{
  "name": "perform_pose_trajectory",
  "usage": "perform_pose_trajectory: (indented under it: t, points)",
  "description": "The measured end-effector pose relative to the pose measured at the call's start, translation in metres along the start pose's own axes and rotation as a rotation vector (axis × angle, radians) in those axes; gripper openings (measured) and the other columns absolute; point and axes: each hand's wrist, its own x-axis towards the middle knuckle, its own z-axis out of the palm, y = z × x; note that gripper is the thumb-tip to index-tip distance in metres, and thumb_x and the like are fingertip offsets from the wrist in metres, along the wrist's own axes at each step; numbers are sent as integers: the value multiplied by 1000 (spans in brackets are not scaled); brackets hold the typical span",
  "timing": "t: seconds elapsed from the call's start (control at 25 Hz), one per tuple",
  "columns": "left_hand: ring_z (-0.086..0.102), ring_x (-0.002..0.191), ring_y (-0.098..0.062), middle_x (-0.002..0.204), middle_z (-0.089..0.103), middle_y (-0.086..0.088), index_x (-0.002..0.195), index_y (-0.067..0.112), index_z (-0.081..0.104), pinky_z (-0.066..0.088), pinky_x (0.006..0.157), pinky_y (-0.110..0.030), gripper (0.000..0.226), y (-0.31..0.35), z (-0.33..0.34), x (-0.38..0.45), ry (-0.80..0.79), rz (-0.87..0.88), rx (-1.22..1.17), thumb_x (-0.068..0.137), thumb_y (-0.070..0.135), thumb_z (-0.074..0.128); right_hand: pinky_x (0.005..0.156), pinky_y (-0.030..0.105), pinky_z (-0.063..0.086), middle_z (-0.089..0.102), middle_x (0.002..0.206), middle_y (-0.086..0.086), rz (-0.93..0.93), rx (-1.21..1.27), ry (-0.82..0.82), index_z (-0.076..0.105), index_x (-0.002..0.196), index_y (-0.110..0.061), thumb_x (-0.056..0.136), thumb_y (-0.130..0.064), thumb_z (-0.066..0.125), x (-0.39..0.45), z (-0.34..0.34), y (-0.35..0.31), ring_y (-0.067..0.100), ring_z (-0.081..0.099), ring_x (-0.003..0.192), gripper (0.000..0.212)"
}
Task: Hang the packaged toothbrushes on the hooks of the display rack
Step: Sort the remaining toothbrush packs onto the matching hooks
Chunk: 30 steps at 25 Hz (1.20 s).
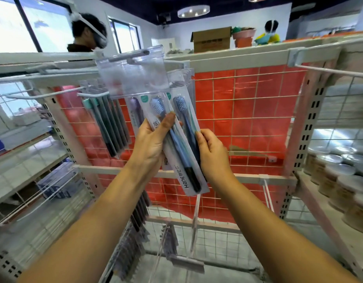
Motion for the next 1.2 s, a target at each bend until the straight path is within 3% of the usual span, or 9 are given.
perform_pose_trajectory:
  t: [0.16, 0.36, 0.52, 0.68, 0.76, 0.84, 0.96, 1.08, 1.2]
  points:
    - [70, 82, -17, 87, 72, -2, 99, 12, 61, 56, 76, -30, 30, 3, -5, 0, -65, 12, 243, 78, 32, 61, 61, 31, 38, 54, 68, -9, -16, -51, -2, 57, 90, -19, 100, -27, 40, 3, -6, 1, 7, 47, 62, 21]
    - [70, 88, -20, 89, 73, -1, 88, 28, 69, 54, 86, -44, 21, 0, 2, 2, -58, 39, 448, 80, 47, 64, 68, 36, 46, 63, 78, 1, -6, -45, 9, 59, 90, -18, 99, -27, 43, 4, -4, 7, 19, 59, 73, 21]
    - [68, 86, -26, 92, 71, -12, 95, 12, 66, 54, 83, -47, 48, 1, 3, 9, 33, 72, 634, 78, 57, 60, 71, 43, 48, 65, 80, 9, 18, -72, -8, 61, 91, -8, 98, -26, 44, 3, 0, 10, 25, 59, 75, 26]
    - [58, 68, -43, 74, 61, -30, 68, -1, 56, 50, 63, -48, 68, 4, 1, 7, 40, 63, 828, 72, 67, 52, 69, 40, 48, 66, 80, 11, 67, -95, -37, 65, 89, -8, 97, -29, 46, 3, -2, 11, 27, 60, 76, 29]
    - [43, 53, -35, 59, 46, -23, 59, 5, 47, 40, 54, -40, 67, 4, -4, 4, 24, 2, 903, 73, 71, 48, 69, 36, 46, 66, 80, 7, 89, -112, -65, 67, 90, -7, 96, -30, 48, 1, -3, 12, 20, 57, 73, 30]
    - [35, 53, -22, 57, 36, -12, 59, 12, 38, 32, 54, -34, 66, 2, -11, 0, 0, -52, 937, 72, 76, 41, 62, 30, 41, 60, 72, -1, 118, -107, -111, 66, 87, -9, 96, -31, 48, -2, -4, 12, 12, 52, 66, 30]
    - [34, 51, -23, 54, 35, -14, 57, 12, 33, 32, 54, -33, 64, -6, -19, -10, -38, -96, 1038, 77, 72, 24, 57, 29, 35, 49, 60, -6, 204, -84, -145, 59, 74, -14, 96, -35, 46, -7, 0, 13, 10, 43, 57, 34]
    - [52, 55, -34, 57, 53, -23, 56, 3, 45, 45, 60, -37, 77, -17, -29, -24, -93, -134, 1122, 83, 68, 13, 69, 37, 46, 60, 74, 5, 300, -67, -176, 64, 80, -7, 96, -42, 42, -17, 8, 15, 20, 54, 70, 44]
    - [51, 55, -25, 51, 48, -8, 51, 11, 37, 40, 60, -31, 67, -28, -41, -31, -172, -116, 1225, 93, 57, 12, 90, 47, 49, 67, 103, 15, 382, -53, -181, 64, 102, -2, 97, -47, 36, -26, 18, 19, 31, 62, 96, 53]
